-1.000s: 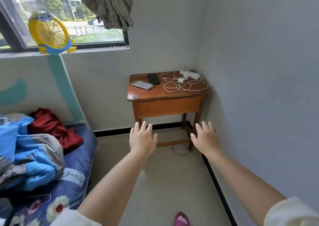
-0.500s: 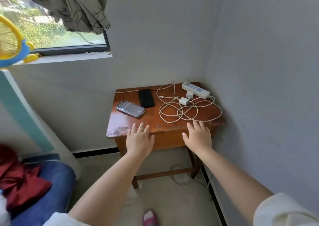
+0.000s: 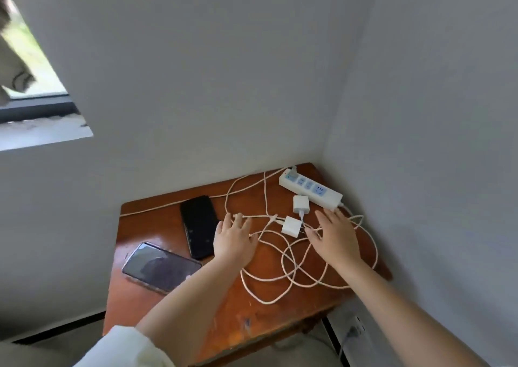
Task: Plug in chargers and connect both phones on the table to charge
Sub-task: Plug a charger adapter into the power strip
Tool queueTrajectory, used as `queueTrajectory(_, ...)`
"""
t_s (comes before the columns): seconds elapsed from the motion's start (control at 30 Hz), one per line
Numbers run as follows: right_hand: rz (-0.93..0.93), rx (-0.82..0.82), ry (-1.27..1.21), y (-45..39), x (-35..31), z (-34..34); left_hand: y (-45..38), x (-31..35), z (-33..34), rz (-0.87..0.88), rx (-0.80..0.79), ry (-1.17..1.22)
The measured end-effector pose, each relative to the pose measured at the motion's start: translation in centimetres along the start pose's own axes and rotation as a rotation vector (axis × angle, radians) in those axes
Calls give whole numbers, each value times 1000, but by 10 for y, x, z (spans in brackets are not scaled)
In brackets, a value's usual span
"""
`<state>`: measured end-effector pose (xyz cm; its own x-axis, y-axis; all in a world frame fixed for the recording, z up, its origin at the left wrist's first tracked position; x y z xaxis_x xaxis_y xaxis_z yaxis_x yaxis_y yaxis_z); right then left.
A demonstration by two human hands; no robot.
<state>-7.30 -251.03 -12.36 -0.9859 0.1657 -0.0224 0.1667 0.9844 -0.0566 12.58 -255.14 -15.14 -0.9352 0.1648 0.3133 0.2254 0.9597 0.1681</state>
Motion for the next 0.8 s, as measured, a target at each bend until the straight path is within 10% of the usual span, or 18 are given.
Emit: queueTrajectory(0.8, -39, -99, 39, -123, -10, 63, -75, -5, 70, -1, 3, 62)
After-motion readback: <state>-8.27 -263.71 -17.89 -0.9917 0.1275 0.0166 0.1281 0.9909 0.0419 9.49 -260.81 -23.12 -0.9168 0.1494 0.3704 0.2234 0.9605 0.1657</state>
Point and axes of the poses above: each hand's wrist, its own y-axis away from the middle knuckle, its own z-axis out of the palm, x = y × z, the point moved 6 cm from there along -y, towards the middle knuckle, and after that the axes turned 9 degrees about y, right-handed, at the moved point
